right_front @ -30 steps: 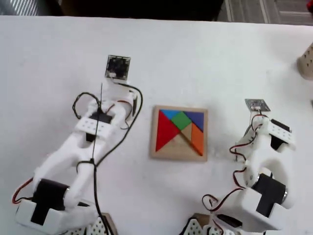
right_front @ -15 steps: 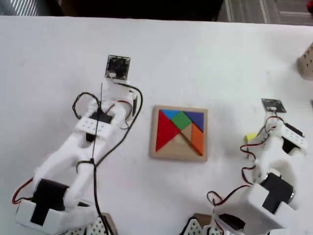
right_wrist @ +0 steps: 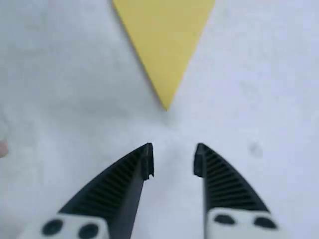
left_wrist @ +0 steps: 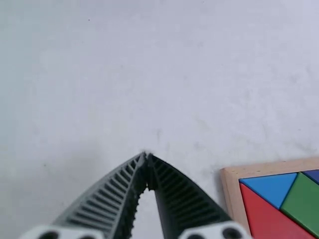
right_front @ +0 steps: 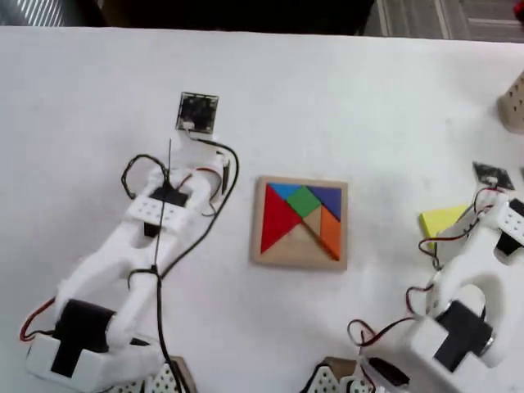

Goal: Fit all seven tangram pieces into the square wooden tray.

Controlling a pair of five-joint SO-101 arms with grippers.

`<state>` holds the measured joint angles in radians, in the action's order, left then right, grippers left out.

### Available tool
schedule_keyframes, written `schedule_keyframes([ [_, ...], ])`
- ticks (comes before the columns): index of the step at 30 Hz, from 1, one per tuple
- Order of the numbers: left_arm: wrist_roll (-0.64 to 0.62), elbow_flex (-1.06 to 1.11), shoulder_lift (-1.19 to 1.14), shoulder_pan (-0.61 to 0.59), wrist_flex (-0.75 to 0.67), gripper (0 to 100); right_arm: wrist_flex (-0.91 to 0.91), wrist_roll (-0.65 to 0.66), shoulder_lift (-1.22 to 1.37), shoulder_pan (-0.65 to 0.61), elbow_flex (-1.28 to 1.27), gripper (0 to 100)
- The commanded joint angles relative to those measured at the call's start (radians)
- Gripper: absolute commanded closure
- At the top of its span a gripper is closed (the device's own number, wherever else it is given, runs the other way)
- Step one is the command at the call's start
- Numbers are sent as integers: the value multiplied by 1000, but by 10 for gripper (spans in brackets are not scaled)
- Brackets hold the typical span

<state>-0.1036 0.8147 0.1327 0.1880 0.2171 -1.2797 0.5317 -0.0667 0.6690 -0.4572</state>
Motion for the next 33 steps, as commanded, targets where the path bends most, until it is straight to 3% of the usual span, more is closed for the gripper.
schedule_keyframes([
  [1, 11, -61, 5, 15, 0, 976, -47, -83, -137, -82, 64, 740],
  [8, 12, -60, 7, 15, 0, 976, 25, -203, -79, -223, 68, 741],
  [13, 12, -60, 8, 15, 0, 976, 143, -199, 79, -222, 78, 741],
  [20, 12, -64, 7, 15, 0, 976, 159, -199, 282, -177, 222, 741],
  [26, 12, -66, 7, 15, 0, 975, 114, -170, 397, -177, 334, 741],
  [33, 12, -66, 5, 15, 0, 974, -61, -206, 291, -183, 451, 741],
])
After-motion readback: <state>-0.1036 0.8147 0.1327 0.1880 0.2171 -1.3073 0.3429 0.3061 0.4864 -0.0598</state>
